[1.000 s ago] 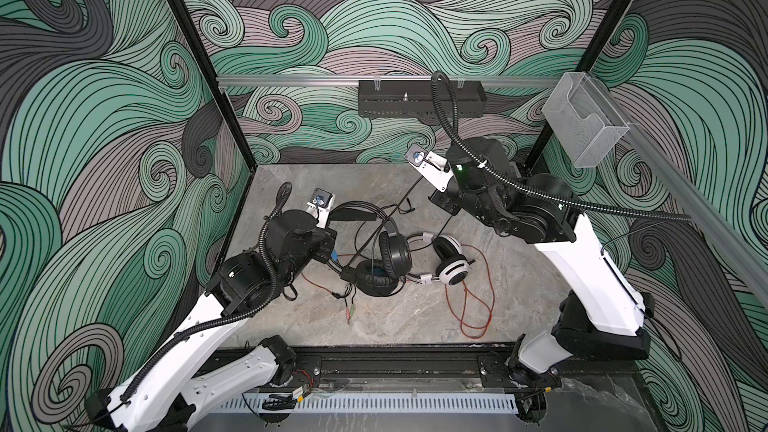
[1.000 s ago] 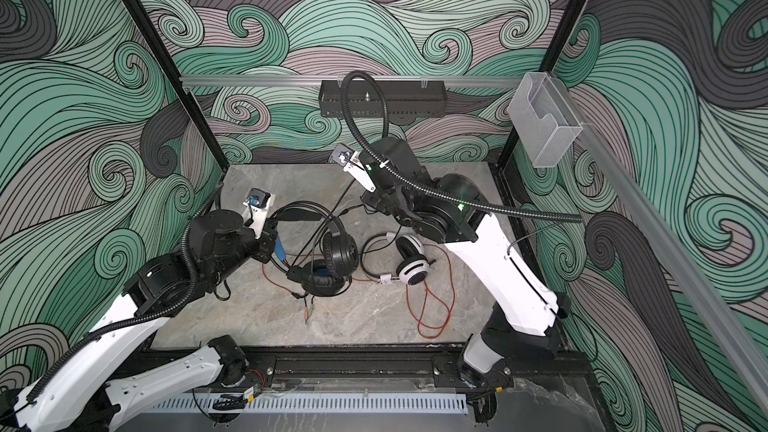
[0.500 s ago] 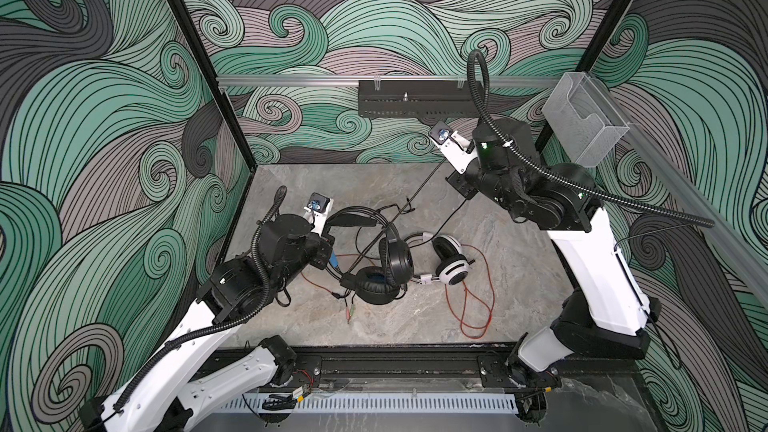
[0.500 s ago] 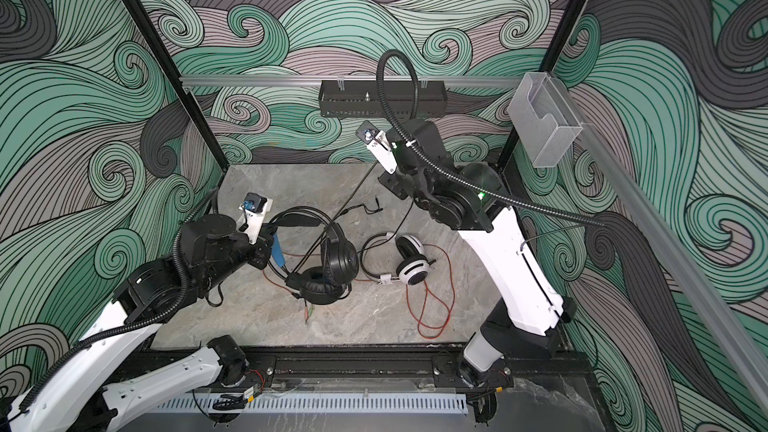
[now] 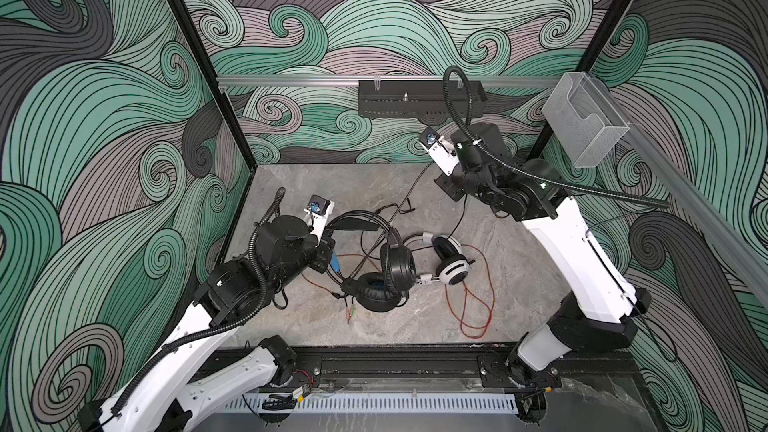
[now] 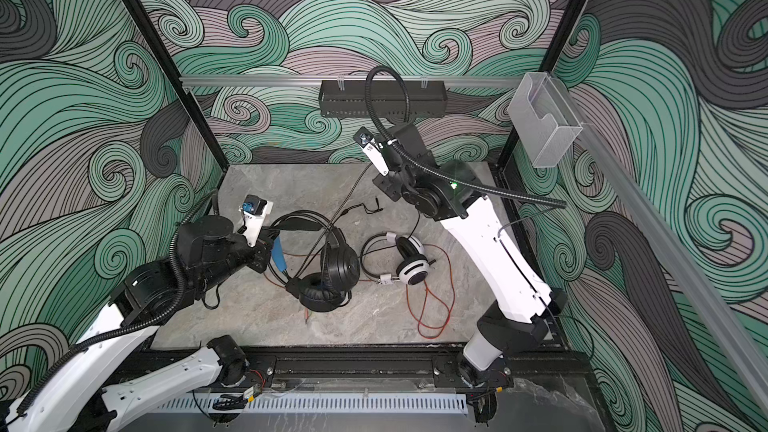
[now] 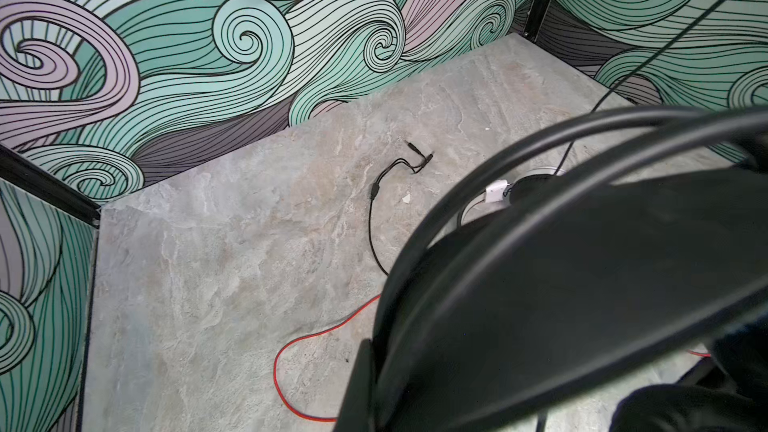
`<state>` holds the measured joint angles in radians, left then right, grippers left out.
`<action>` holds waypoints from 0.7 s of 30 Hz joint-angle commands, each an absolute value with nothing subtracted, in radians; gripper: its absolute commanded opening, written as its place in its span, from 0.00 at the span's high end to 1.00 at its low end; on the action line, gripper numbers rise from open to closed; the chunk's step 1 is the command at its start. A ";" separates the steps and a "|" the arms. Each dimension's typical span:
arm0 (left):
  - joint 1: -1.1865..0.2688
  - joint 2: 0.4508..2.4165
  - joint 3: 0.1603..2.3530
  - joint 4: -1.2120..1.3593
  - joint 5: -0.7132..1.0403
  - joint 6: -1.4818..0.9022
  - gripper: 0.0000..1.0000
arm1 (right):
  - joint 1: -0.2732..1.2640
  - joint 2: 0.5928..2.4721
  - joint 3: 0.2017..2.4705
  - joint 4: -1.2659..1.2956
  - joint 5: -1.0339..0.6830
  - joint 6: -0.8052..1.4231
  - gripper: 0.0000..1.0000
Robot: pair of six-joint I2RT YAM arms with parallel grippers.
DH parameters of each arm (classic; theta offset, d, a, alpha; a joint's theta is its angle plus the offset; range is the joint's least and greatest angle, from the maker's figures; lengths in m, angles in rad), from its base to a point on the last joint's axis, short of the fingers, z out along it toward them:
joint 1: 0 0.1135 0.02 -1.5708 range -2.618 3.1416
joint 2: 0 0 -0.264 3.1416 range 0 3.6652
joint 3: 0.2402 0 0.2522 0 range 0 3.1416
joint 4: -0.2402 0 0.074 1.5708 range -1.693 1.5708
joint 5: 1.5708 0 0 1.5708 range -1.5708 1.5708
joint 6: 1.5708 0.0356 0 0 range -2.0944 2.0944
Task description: Wrap the headphones
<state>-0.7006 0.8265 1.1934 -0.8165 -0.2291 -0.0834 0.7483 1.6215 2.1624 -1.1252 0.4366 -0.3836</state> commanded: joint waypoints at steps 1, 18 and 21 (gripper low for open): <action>-0.697 0.801 1.246 -0.768 -0.165 -0.178 1.00 | 0.721 1.594 2.093 -1.059 0.391 -0.318 1.00; -0.697 0.932 1.631 -0.743 -0.093 -0.359 1.00 | 0.661 1.356 1.644 -0.597 -0.034 -0.201 1.00; -0.696 0.963 1.681 -0.718 -0.071 -0.408 1.00 | 0.668 1.278 1.525 -0.433 -0.132 -0.180 0.93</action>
<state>-0.7006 0.9527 1.6115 -0.8078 -0.1215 -0.2989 0.6640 1.3247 1.5837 -0.6407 0.0120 -0.2192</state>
